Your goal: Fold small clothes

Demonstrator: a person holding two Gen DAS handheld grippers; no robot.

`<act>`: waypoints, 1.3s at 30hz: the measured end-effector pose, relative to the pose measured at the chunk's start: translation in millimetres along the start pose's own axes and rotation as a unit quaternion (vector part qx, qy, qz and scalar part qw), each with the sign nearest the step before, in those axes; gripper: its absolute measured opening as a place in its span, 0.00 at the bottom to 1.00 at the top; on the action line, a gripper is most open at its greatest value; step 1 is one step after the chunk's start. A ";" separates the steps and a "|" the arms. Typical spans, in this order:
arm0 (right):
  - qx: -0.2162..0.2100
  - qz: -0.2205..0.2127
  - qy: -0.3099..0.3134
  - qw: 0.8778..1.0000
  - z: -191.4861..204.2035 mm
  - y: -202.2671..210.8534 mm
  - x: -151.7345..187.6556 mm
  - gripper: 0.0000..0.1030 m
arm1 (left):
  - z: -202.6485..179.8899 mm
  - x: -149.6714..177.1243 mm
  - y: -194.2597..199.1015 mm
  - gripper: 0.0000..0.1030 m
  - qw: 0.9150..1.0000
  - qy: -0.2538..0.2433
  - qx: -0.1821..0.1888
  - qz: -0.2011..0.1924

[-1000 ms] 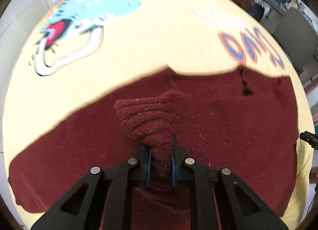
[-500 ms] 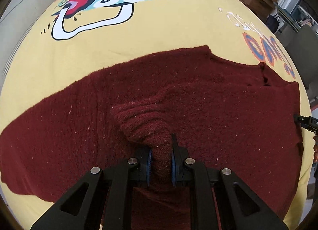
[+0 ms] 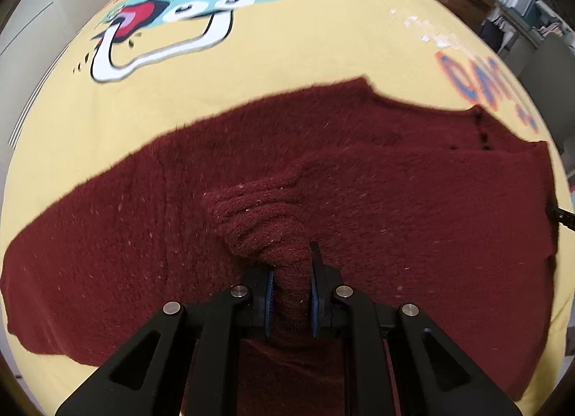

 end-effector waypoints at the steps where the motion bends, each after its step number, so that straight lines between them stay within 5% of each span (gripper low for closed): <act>1: 0.006 0.006 -0.001 1.000 -0.8 -6.3 0.8 0.15 | 0.7 1.9 -4.8 0.17 1.000 0.000 -0.007 0.001; 5: 0.013 0.013 -0.009 1.000 -2.3 -16.3 2.0 0.18 | 0.2 2.9 -4.5 0.21 1.000 -0.001 -0.027 -0.009; 11: 0.015 0.003 -0.002 1.000 4.8 -9.5 3.1 0.36 | 12.7 -1.3 -5.3 0.43 0.999 0.035 -0.031 0.014; 13: 0.021 -0.002 -0.001 1.000 4.4 -0.9 4.2 0.64 | 21.9 -4.4 3.6 0.66 0.998 0.050 -0.031 0.006; 16: 0.018 -0.033 0.014 0.999 14.3 17.9 1.4 0.80 | 32.9 -11.2 22.0 0.98 0.997 0.062 -0.033 -0.014; 20: 0.000 -0.078 0.048 0.996 43.2 47.4 4.5 0.88 | 31.6 -18.5 47.4 0.99 0.996 0.073 -0.012 -0.055; 22: -0.010 -0.097 0.057 0.994 61.2 53.1 1.3 1.00 | 21.5 -18.7 55.2 0.99 0.996 0.064 -0.008 -0.068; 27: -0.021 -0.125 0.104 0.986 111.4 53.1 7.0 1.00 | -12.0 -16.6 55.3 0.99 0.997 0.043 0.012 -0.069; 33: -0.024 -0.079 0.143 0.986 148.8 5.6 35.2 1.00 | -51.3 7.8 30.2 0.99 0.998 0.009 -0.003 -0.056; 39: -0.006 -0.035 0.143 0.989 139.7 -41.2 60.0 1.00 | -50.4 30.5 -0.5 0.99 0.999 -0.003 -0.022 -0.036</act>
Point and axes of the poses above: each gripper's, at about its wrist camera, not at the fingertips, and y roughly against the way its jaws point, z to its left, x to its underside, the point moved 4 cm from there along -y, roughly the way its jaws point, and after that the axes turned 15 degrees about -x, right-handed, at the moved point
